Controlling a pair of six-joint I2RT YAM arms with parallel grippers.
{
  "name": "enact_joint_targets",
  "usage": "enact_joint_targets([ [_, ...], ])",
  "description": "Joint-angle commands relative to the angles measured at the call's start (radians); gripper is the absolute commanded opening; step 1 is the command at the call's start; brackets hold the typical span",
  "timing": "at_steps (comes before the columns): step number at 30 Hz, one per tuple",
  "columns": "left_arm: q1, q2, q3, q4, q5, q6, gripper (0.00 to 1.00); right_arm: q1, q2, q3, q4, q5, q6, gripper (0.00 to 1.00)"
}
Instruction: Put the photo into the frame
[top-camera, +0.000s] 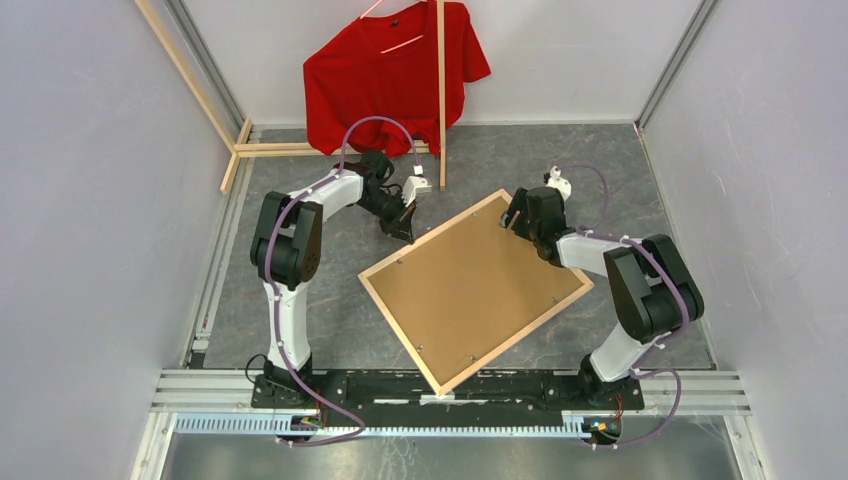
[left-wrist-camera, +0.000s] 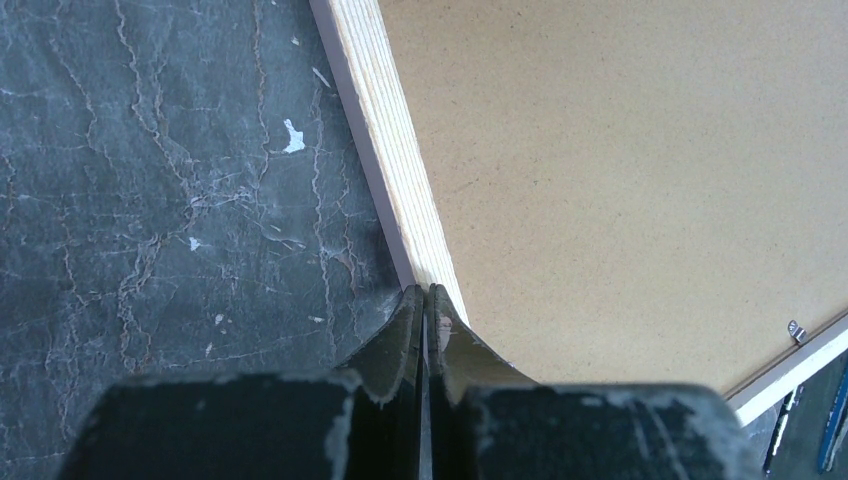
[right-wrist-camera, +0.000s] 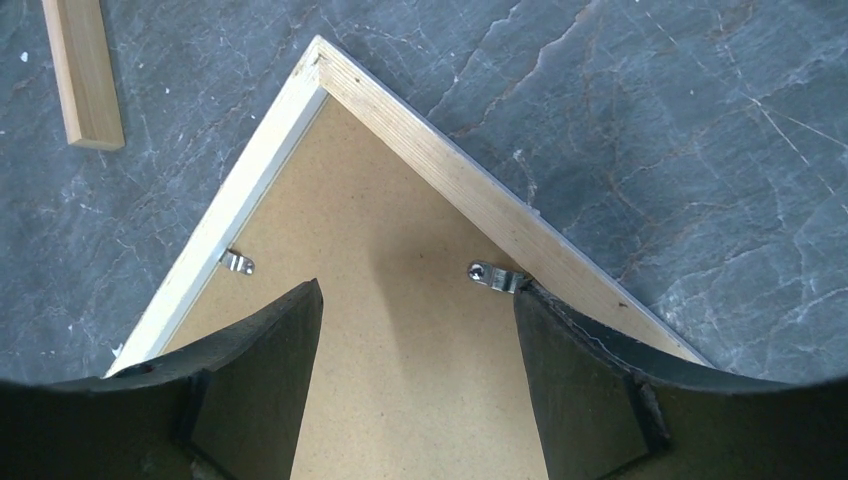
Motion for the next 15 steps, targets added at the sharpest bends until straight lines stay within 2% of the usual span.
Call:
enact_joint_targets([
  [1, -0.009, 0.023, -0.049, -0.081, -0.089, 0.043, 0.03, -0.004, 0.042, 0.030, 0.012, -0.006, 0.019, 0.77],
  [15, -0.009, 0.011, -0.068, -0.080, -0.096, 0.063, 0.03, -0.004, 0.062, 0.060, 0.019, -0.011, 0.035, 0.76],
])
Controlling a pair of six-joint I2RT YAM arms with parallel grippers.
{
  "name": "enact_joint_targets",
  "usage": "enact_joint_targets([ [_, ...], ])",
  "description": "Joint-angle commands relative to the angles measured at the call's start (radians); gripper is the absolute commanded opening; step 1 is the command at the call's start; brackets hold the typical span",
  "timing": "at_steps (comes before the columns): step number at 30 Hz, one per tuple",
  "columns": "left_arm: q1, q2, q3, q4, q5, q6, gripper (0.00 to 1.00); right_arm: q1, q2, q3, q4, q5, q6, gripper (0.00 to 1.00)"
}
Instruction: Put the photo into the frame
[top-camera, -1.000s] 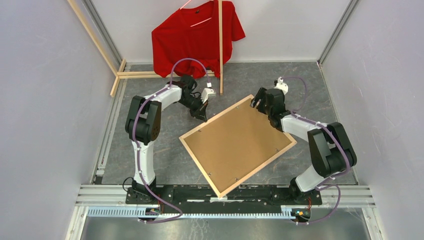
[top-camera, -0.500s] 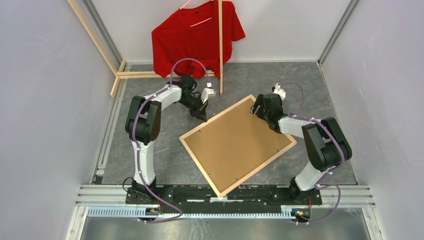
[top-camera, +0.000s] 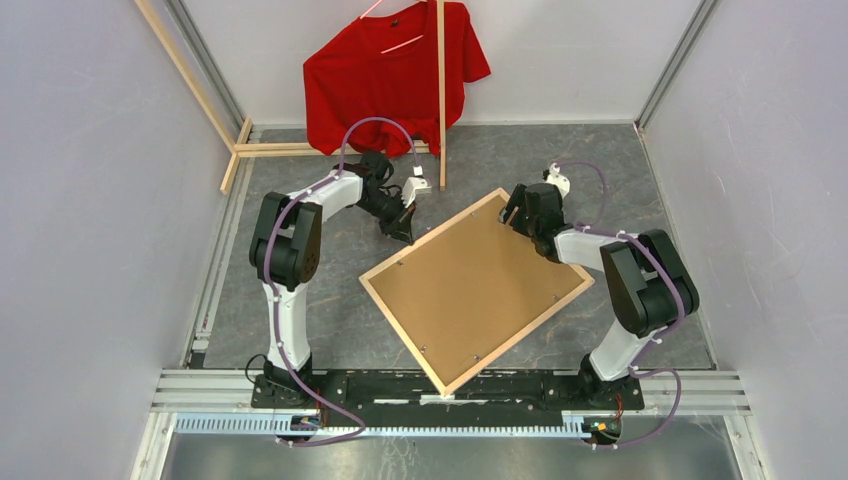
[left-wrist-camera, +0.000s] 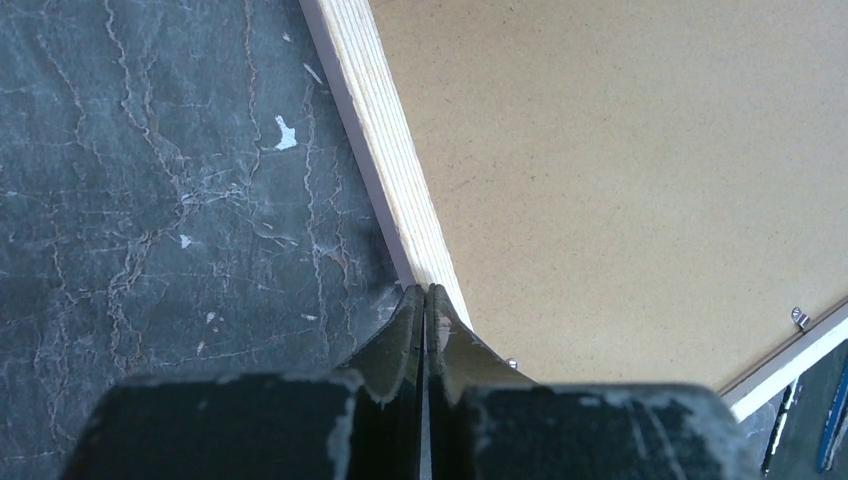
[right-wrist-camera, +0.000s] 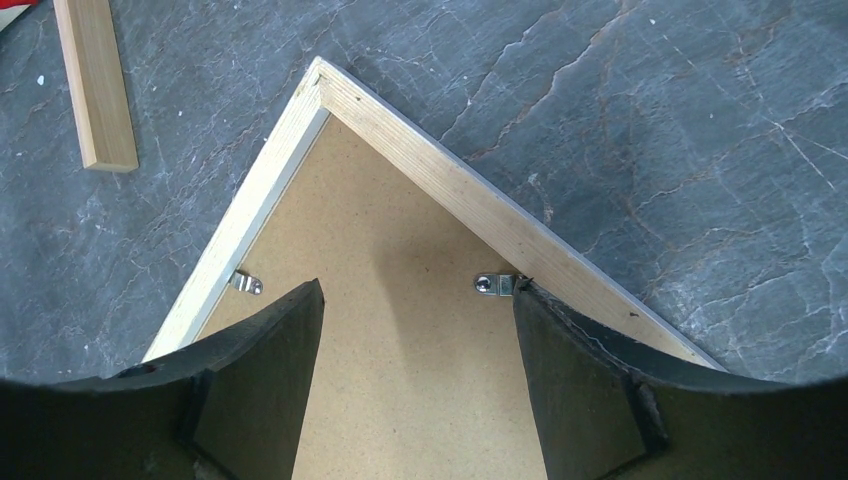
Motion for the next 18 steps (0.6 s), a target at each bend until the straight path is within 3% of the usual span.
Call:
enact_joint_targets([
  [1, -0.009, 0.019, -0.051, -0.087, -0.100, 0.062, 0.03, -0.002, 0.013, 0.019, 0.005, -0.019, 0.015, 0.76],
  [5, -0.005, 0.019, -0.035, -0.087, -0.112, 0.047, 0.04, 0.008, -0.065, -0.003, 0.027, -0.046, -0.037, 0.79],
  [7, 0.004, 0.008, -0.013, -0.089, -0.116, 0.026, 0.14, 0.027, -0.130, -0.018, 0.039, -0.091, -0.113, 0.82],
  [10, 0.021, -0.023, 0.031, -0.127, -0.110, 0.017, 0.33, 0.074, -0.259, -0.076, 0.075, -0.299, -0.280, 0.82],
  [13, 0.037, -0.077, 0.051, -0.169, -0.116, 0.022, 0.46, 0.219, -0.432, -0.094, -0.100, -0.398, -0.533, 0.84],
  [18, 0.056, -0.202, 0.005, -0.224, -0.110, 0.027, 0.61, 0.427, -0.688, -0.158, -0.417, -0.449, -0.794, 0.89],
])
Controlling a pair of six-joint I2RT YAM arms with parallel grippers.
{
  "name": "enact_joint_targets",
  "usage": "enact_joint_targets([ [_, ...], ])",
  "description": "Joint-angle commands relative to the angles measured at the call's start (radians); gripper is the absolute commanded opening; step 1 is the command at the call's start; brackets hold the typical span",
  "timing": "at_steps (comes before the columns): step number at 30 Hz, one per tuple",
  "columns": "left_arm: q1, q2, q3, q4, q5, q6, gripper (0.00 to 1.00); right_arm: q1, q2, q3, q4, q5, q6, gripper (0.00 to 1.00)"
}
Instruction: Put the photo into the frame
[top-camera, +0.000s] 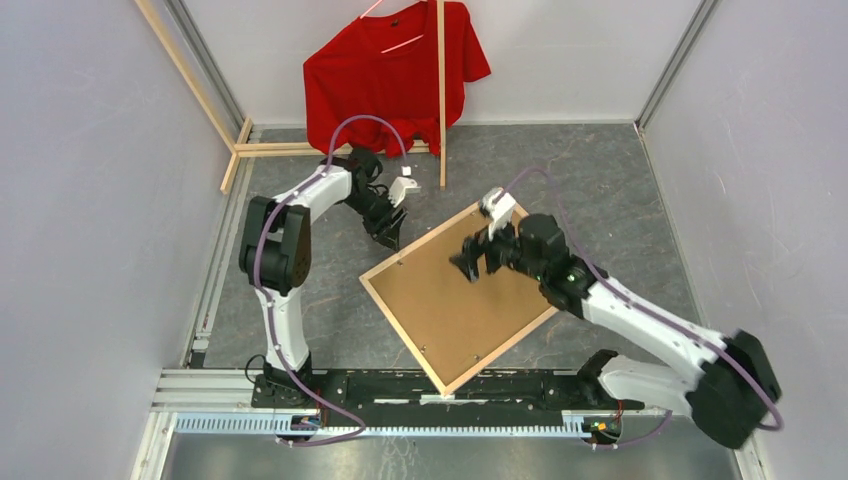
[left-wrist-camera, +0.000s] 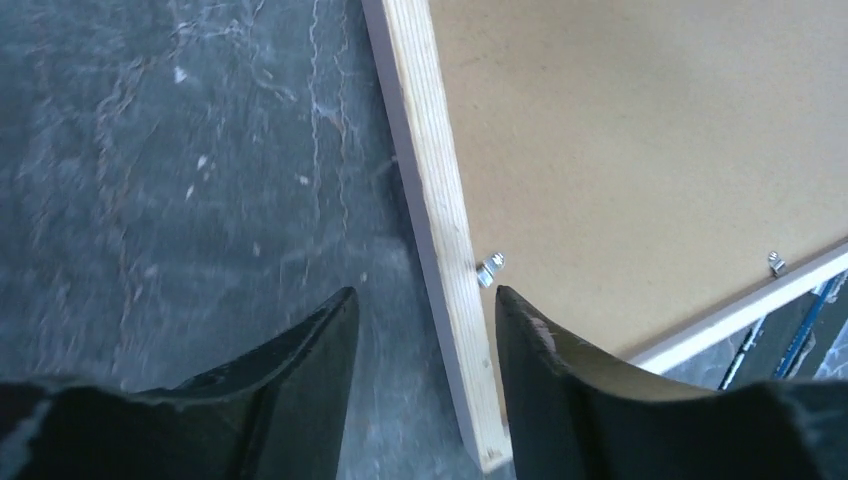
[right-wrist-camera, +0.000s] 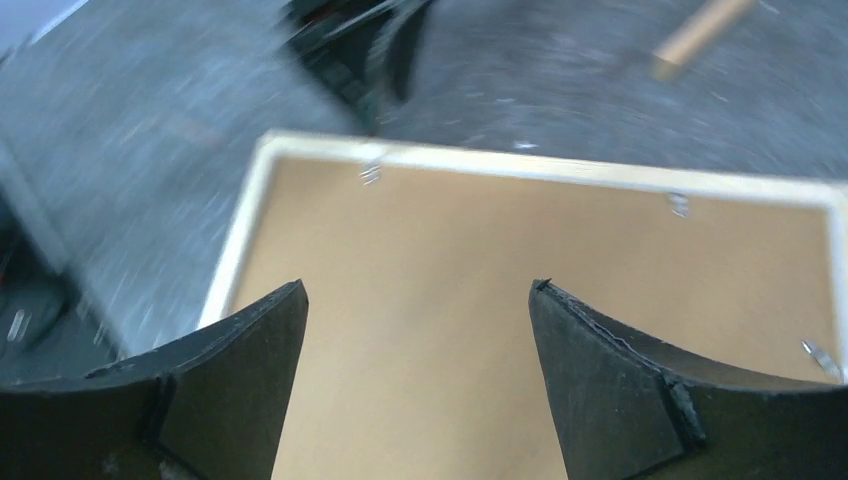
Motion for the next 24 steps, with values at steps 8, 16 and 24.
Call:
enact_joint_targets([
  [8, 0.059, -0.381, -0.213, -0.062, -0.019, -0.001, 0.72, 0.430, -0.285, -0.101, -0.487, -0.171, -0.503, 0.91],
  [16, 0.122, -0.510, -0.298, -0.069, -0.032, -0.010, 0.73, 0.670, -0.062, 0.007, -0.684, -0.015, -0.637, 0.90],
  [24, 0.124, -0.553, -0.324, -0.070, -0.031, -0.023, 0.71, 0.724, -0.012, -0.009, -0.666, 0.000, -0.684, 0.80],
])
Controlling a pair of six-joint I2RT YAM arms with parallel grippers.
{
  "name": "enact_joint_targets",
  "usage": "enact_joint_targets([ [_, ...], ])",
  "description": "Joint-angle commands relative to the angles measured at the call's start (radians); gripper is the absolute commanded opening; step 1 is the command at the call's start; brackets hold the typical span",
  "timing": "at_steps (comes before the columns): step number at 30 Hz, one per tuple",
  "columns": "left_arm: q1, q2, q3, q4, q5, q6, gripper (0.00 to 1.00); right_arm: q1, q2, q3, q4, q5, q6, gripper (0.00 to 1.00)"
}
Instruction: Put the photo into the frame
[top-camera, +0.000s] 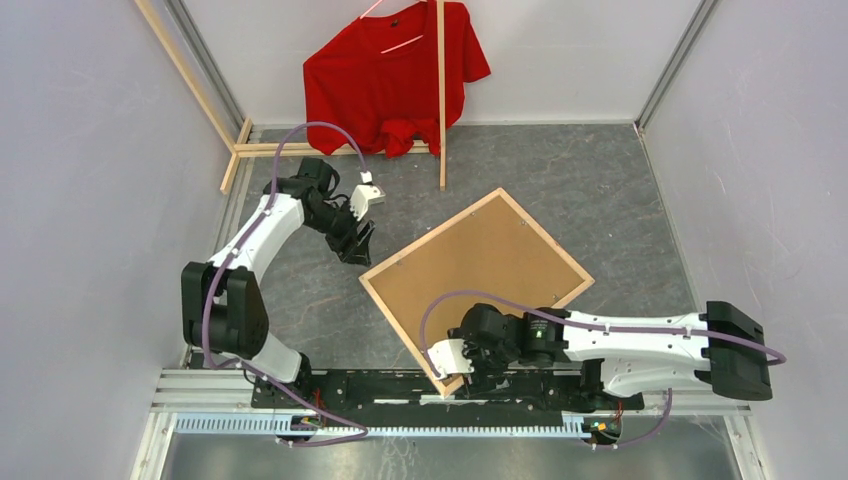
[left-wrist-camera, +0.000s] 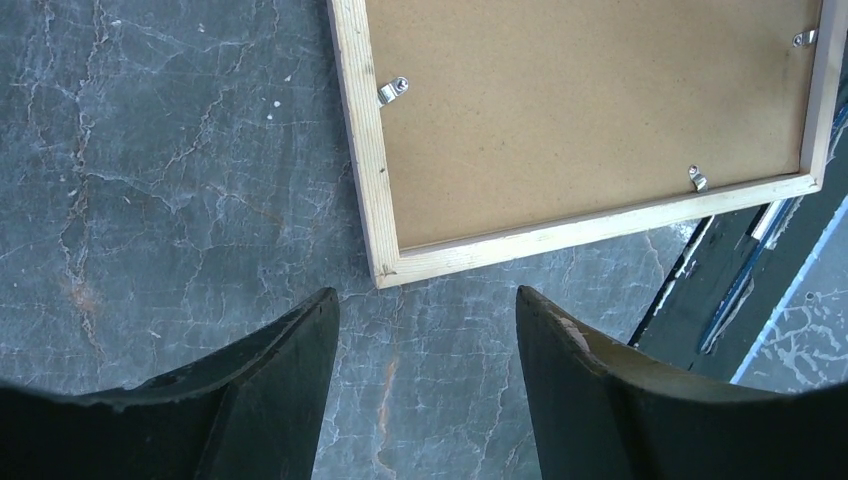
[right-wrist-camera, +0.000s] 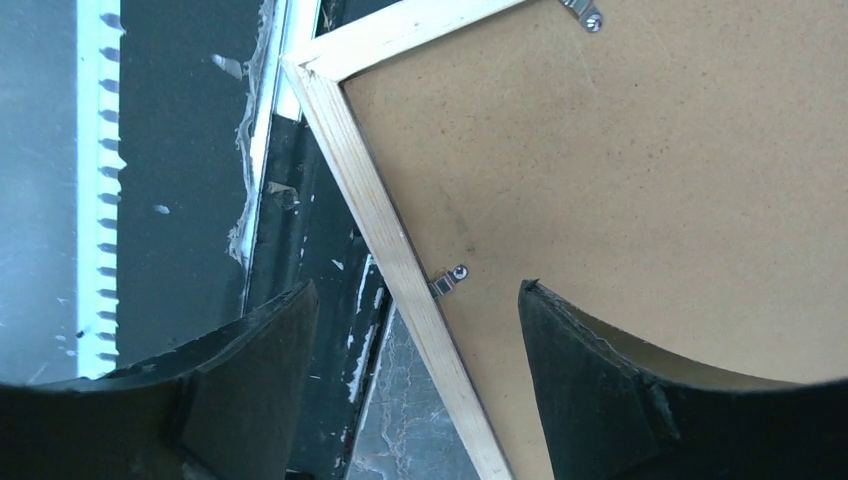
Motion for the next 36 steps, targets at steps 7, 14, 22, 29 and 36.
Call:
enact_joint_targets([
  [7, 0.002, -0.065, -0.014, -0.008, -0.016, -0.025, 0.72, 0.031, 0.087, -0.006, 0.064, 0.065, -0.101, 0.59],
  [14, 0.010, -0.069, -0.011, -0.012, -0.024, -0.024, 0.72, 0.049, 0.098, -0.028, 0.107, 0.074, -0.127, 0.54],
  [22, 0.010, -0.069, -0.001, -0.016, -0.024, -0.032, 0.71, 0.064, 0.148, -0.021, 0.076, 0.042, -0.147, 0.54],
  [29, 0.011, -0.068, 0.009, -0.016, -0.031, -0.043, 0.71, 0.067, 0.174, -0.022, 0.120, 0.088, -0.153, 0.40],
  [36, 0.012, -0.127, 0.026, -0.078, -0.001, 0.034, 0.75, 0.053, 0.223, 0.022, 0.181, 0.109, -0.137, 0.18],
])
